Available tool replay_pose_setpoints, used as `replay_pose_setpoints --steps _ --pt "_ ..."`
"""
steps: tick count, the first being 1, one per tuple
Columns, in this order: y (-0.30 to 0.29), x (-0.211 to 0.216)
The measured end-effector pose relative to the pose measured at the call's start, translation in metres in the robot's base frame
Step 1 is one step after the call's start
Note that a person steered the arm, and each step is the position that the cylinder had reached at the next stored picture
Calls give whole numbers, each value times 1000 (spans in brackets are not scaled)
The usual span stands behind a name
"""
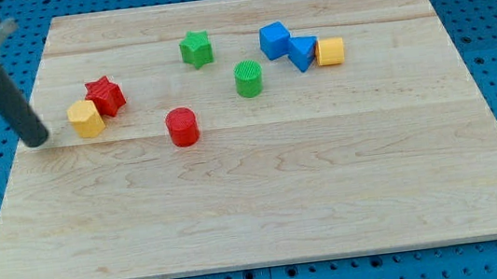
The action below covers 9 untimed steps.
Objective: Move the yellow hexagon diagonally top left to the red circle
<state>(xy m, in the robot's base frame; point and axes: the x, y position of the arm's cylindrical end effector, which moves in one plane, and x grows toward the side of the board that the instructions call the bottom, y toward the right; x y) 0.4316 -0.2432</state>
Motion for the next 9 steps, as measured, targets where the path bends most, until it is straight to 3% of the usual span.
replay_pose_setpoints --steps 2,3,4,6,9 --pt "77 -16" --pt "70 -19" --pt "24 -18" --pt "73 -64" --pt "68 -88"
